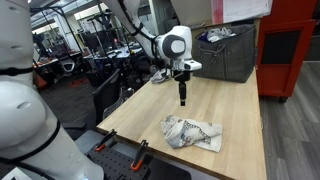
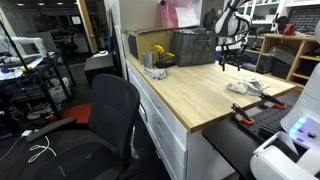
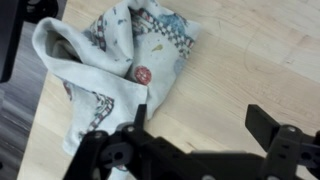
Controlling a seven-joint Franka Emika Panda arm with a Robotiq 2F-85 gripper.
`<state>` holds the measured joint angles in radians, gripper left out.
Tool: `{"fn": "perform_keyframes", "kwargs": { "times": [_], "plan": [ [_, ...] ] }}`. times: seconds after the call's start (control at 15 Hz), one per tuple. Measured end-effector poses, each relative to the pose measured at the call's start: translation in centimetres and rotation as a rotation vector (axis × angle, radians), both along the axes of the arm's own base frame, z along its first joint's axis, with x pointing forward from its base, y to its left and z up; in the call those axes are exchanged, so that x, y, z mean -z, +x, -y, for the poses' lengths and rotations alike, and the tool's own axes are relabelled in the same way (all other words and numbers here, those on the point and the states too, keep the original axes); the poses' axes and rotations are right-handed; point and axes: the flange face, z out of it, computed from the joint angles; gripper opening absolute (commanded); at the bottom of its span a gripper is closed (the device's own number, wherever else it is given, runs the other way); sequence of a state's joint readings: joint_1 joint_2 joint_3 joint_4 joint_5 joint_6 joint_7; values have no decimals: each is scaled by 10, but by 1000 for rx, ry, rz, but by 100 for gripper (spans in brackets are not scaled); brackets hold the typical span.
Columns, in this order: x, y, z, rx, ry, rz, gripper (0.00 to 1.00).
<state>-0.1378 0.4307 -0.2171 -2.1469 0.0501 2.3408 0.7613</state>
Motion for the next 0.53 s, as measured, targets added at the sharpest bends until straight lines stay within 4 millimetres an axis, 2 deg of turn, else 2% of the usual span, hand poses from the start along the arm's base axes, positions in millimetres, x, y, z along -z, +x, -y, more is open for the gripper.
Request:
{"fn": "perform_keyframes", "kwargs": {
  "times": [0.27,0.53],
  "plan": [
    [37,15,1,-134,0,-3,100],
    [70,13,1,-226,40,-48,100]
  ]
}}
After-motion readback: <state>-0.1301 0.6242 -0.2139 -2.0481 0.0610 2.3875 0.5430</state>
